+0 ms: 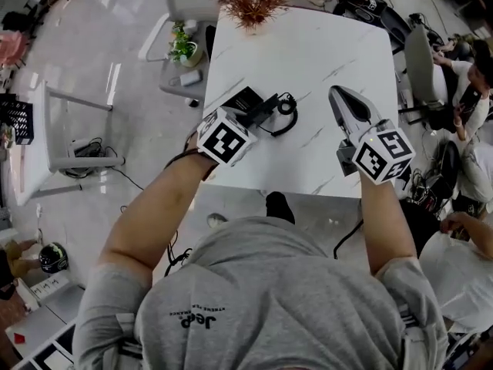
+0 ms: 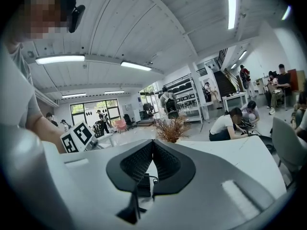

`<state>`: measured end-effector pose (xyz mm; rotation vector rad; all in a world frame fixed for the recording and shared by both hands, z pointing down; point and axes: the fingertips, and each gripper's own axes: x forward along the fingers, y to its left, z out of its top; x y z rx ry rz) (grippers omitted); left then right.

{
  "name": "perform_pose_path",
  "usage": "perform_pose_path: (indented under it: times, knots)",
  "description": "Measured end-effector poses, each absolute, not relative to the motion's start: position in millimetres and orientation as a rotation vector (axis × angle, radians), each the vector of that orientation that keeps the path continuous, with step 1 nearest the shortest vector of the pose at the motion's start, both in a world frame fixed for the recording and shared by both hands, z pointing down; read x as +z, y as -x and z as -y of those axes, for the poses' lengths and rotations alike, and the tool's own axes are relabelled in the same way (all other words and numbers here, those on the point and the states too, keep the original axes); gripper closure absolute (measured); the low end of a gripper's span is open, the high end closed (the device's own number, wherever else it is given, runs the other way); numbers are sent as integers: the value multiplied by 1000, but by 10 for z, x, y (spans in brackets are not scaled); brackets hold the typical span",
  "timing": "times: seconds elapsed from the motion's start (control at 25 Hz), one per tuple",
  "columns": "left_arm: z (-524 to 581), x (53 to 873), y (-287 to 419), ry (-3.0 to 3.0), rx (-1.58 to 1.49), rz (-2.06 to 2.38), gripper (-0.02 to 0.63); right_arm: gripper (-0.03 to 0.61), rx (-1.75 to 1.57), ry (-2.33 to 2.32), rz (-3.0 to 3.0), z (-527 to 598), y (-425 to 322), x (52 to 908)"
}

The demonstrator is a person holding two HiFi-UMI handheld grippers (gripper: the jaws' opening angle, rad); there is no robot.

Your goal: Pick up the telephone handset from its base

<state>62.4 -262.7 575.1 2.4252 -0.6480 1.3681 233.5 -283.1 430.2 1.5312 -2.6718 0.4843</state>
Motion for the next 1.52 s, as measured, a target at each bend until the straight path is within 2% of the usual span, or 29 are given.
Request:
perform_pose_path:
  times: [0.28,0.8,1.2,1.52]
  knots:
    - [2581,5063,-88,-2419,1095,724,477,574,412,-1410,2776,2946,-1774,3829]
    - [2121,3848,1459,-2430,615,902,477,574,281,-1037,3018,2901,-53,2929]
    - [1408,3532,2418,-2406,378,938,477,574,285,-710,3121,2624,1131,2602]
    - [913,3580,3068,-2400,357,1060,476,574,272,-459,3124,2347,1889,2680]
